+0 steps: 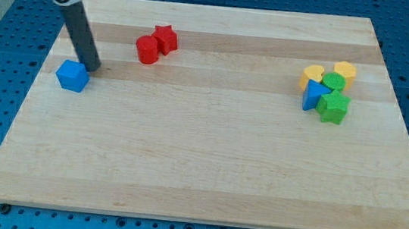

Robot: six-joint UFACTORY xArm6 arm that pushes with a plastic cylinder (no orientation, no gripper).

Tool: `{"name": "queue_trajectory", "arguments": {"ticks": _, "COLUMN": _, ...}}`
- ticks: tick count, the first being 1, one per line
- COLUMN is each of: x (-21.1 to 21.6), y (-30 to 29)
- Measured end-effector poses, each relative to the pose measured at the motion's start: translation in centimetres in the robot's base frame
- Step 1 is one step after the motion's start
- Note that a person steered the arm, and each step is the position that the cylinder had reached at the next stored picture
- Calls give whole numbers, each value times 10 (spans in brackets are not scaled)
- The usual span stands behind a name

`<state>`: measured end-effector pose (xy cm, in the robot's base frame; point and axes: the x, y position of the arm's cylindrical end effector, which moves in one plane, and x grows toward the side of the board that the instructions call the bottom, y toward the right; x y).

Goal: Push the red star along with the red circle closer to the blue cube

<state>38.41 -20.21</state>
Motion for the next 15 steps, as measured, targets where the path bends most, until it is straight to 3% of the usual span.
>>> {"name": "queue_trajectory", "arguments": {"ticks": 2, "x": -14, "y": 127}}
{"name": "queue_trajectory", "arguments": {"ticks": 3, "x": -52, "y": 155}}
{"name": "queue_trajectory", "arguments": {"ticks": 5, "x": -102, "y": 152}}
{"name": "queue_trajectory", "arguments": {"ticks": 15, "x": -66, "y": 56}}
